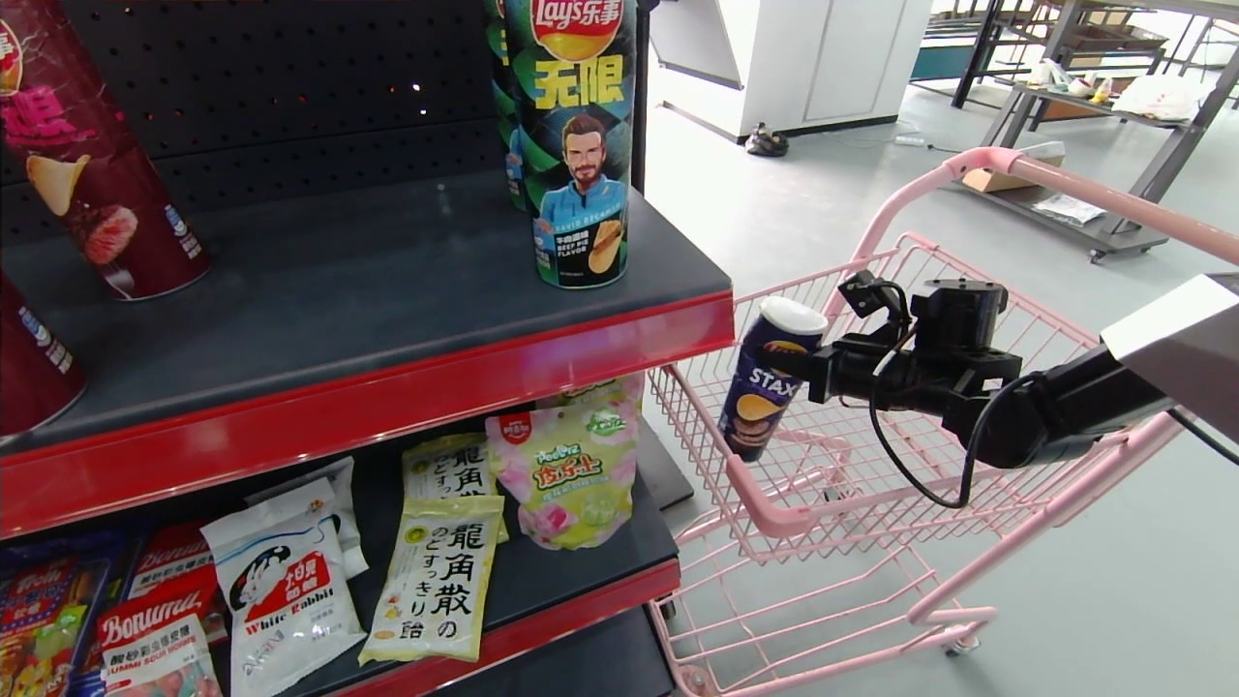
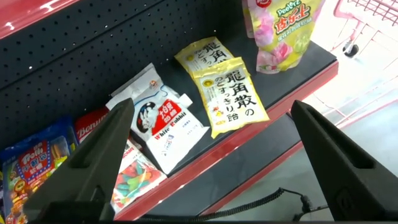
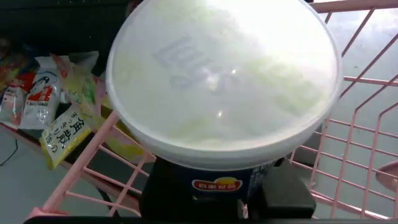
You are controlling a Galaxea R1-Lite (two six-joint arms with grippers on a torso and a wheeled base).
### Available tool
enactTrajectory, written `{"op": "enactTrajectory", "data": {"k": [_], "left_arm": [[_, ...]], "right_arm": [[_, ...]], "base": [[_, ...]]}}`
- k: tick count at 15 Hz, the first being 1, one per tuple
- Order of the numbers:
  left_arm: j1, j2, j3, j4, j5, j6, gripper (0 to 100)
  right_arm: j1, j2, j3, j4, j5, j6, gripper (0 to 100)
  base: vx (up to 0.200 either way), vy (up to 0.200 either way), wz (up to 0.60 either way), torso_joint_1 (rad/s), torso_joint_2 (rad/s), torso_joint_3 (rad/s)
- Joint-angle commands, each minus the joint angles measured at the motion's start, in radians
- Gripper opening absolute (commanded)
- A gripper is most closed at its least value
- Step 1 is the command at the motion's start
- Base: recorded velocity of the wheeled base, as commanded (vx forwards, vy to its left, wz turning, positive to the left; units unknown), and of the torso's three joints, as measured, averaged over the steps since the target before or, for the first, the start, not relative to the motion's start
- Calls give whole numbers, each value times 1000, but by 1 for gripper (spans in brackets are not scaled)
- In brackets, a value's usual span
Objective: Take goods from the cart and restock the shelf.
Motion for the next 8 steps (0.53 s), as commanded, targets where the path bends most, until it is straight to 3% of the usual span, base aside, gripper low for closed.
{"op": "enactTrajectory", "data": {"k": [1, 8], "left_arm": [[0, -2, 2, 0, 0, 0, 100], [0, -16, 5, -2, -1, 0, 100]], "right_arm": [[4, -20, 9, -1, -2, -5, 0], [-45, -414, 121, 57, -117, -5, 0]], "base": [[0, 0, 0, 0, 0, 0], [0, 0, 0, 0, 0, 0]]}}
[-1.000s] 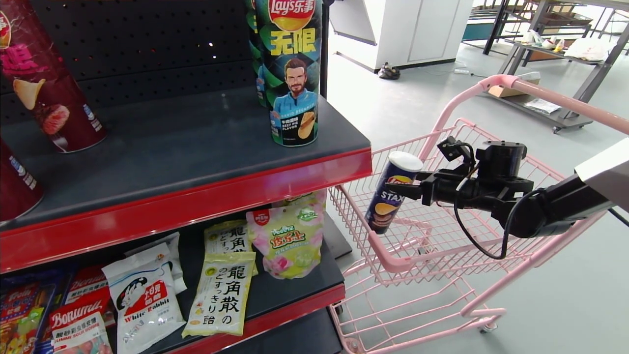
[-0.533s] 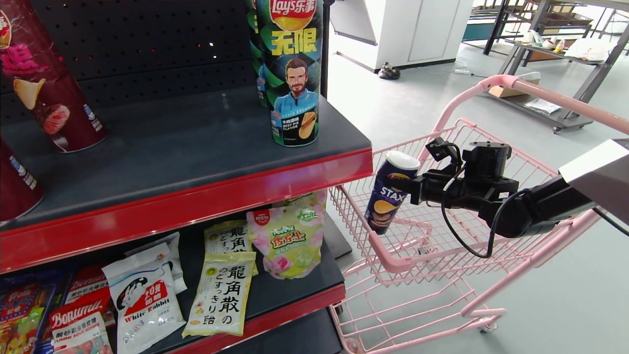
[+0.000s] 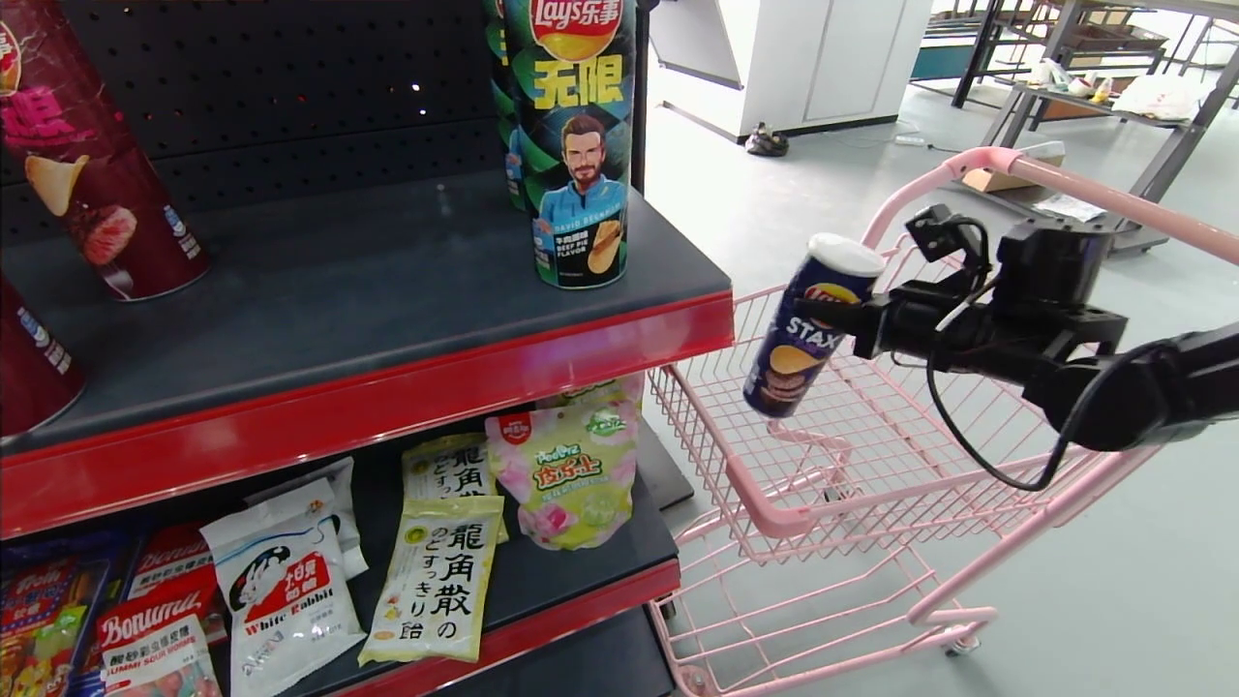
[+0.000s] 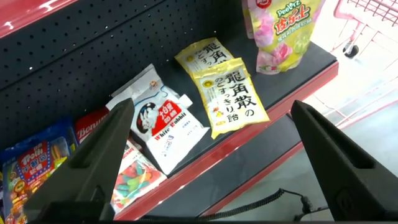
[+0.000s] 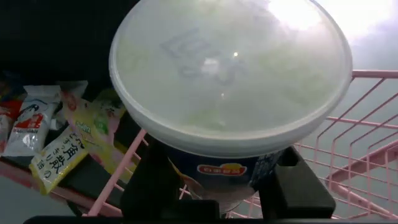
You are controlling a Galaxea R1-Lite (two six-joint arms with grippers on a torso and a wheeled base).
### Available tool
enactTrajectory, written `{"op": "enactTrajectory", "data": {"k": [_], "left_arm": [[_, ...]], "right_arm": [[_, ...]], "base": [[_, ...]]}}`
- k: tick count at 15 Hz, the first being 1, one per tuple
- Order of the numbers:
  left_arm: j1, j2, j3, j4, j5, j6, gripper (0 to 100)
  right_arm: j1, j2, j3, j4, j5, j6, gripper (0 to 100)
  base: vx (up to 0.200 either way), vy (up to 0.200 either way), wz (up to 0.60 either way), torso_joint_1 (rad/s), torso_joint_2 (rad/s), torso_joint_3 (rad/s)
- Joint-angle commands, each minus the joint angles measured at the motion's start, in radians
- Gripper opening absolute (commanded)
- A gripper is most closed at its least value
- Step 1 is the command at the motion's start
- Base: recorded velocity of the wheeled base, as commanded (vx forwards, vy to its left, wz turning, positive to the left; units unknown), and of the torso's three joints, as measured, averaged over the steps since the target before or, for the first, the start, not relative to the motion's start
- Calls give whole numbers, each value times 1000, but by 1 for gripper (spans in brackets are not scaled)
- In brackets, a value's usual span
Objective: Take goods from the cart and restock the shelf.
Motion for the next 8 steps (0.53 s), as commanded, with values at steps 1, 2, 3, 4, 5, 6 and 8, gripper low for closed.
{"op": "enactTrajectory", "data": {"k": [1, 2, 3, 4, 5, 6, 8], "left_arm": [[0, -13, 1, 0, -8, 0, 100], [0, -26, 1, 0, -36, 0, 100], [0, -39, 1, 2, -42, 0, 100], [0, -43, 1, 0, -40, 0, 100], [0, -42, -2, 0, -37, 0, 100], [0, -42, -6, 0, -32, 0, 100], [2, -52, -6, 0, -28, 0, 100]], "right_arm": [[-52, -258, 56, 80, -33, -5, 0], [-86, -384, 82, 173, -58, -22, 0], [-111, -490, 118, 241, -79, -37, 0], [-120, -583, 160, 293, -124, -54, 0], [-123, -646, 192, 328, -165, -61, 0], [-124, -749, 238, 396, -253, -64, 0], [-177, -895, 273, 532, -443, -84, 0]], "base": [[0, 0, 0, 0, 0, 0], [0, 0, 0, 0, 0, 0], [0, 0, 0, 0, 0, 0], [0, 0, 0, 0, 0, 0], [0, 0, 0, 0, 0, 0], [0, 0, 0, 0, 0, 0], [0, 0, 0, 0, 0, 0]]}}
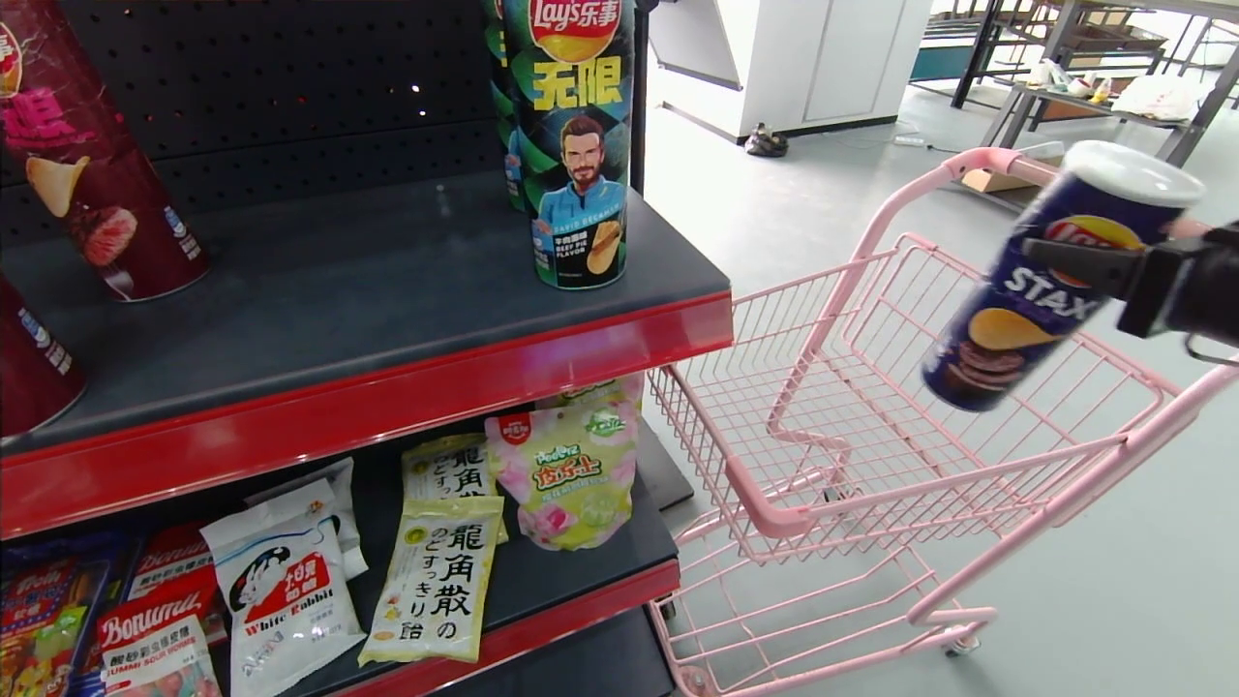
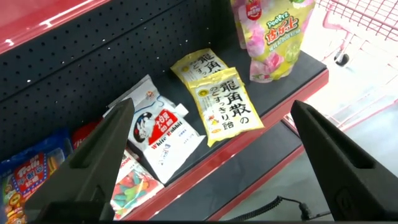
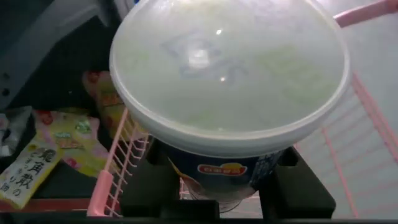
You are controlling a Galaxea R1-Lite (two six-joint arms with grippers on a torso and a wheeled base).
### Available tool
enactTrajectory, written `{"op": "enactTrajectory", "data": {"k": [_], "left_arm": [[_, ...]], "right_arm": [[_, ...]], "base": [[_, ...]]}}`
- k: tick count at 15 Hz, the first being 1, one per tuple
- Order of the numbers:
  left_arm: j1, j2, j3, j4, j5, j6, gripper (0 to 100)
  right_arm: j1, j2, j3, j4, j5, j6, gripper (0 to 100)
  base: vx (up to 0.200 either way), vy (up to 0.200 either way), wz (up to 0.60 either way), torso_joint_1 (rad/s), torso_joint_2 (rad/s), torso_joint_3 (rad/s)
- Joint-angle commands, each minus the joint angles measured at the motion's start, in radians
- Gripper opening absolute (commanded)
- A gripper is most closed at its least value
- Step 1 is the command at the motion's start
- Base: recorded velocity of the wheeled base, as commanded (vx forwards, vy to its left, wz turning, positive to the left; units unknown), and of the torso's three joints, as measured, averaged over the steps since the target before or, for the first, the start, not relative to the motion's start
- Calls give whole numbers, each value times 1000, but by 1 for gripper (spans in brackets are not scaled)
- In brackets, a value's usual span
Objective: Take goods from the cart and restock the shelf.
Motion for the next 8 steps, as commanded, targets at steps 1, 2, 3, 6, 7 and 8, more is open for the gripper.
{"op": "enactTrajectory", "data": {"k": [1, 2, 3, 6, 7, 8], "left_arm": [[1, -12, 1, 0, 1, 0, 100], [1, -11, 1, 0, 2, 0, 100], [1, -11, 1, 0, 7, 0, 100], [1, -12, 5, 0, 19, 0, 100], [1, -12, 4, 0, 16, -1, 100], [0, -12, 5, 0, 15, -1, 100]], "right_arm": [[-72, -359, 131, 216, -188, -42, 0], [-76, -413, 158, 249, -194, -42, 0], [-78, -456, 181, 275, -197, -40, 0], [-168, -529, 221, 361, -233, -43, 0], [-191, -531, 223, 362, -237, -45, 0], [-199, -534, 221, 362, -239, -54, 0]], "base": [[0, 0, 0, 0, 0, 0], [0, 0, 0, 0, 0, 0], [0, 0, 0, 0, 0, 0], [0, 0, 0, 0, 0, 0], [0, 0, 0, 0, 0, 0], [0, 0, 0, 0, 0, 0]]}}
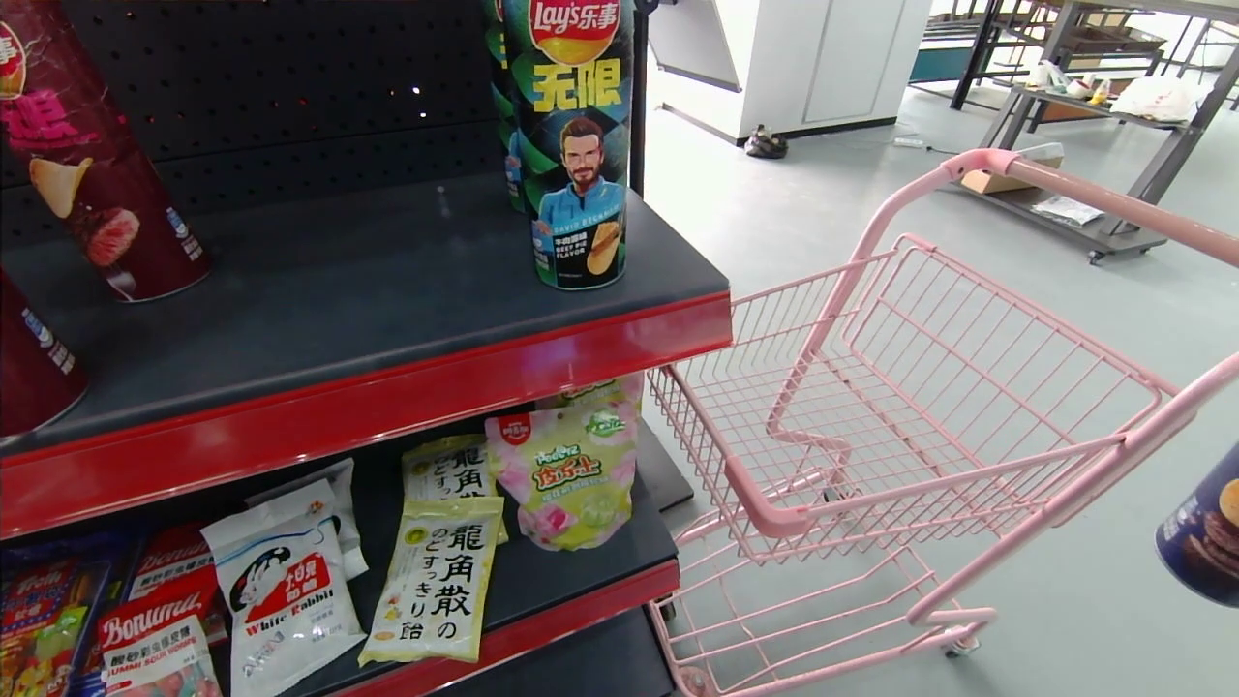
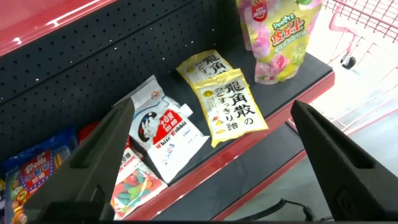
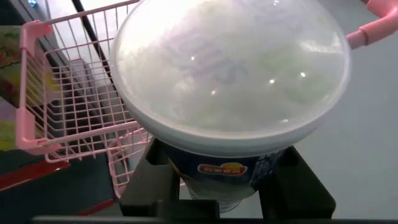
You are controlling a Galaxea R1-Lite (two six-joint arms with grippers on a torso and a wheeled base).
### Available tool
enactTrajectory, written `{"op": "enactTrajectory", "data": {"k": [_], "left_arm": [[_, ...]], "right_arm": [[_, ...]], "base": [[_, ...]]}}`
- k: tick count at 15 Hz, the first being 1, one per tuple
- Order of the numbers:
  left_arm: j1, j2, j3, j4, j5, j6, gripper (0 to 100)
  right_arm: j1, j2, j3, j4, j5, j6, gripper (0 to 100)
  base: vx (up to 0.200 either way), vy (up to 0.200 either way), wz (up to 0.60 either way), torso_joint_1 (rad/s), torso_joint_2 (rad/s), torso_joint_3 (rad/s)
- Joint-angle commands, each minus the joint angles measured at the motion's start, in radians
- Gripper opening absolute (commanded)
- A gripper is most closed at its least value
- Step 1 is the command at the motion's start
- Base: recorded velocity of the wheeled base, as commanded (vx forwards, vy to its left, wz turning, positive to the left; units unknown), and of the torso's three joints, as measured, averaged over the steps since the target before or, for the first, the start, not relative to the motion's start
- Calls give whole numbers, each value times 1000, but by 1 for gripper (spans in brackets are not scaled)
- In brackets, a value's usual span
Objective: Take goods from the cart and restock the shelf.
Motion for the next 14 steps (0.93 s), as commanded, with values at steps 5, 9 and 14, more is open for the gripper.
{"op": "enactTrajectory", "data": {"k": [5, 9, 14], "left_arm": [[0, -1, -8, -1, 1, 38, 100], [0, -6, -14, 1, 27, 47, 100], [0, -21, -14, 1, 26, 52, 100]], "right_arm": [[-29, -61, 32, 0, -1, -41, 0], [-29, -60, 39, -2, -1, -52, 0], [-29, -60, 44, 0, -1, -52, 0]], "base": [[0, 0, 0, 0, 0, 0], [-50, -50, 0, 1, -1, 2], [-200, -200, 0, 3, 0, 4]]}}
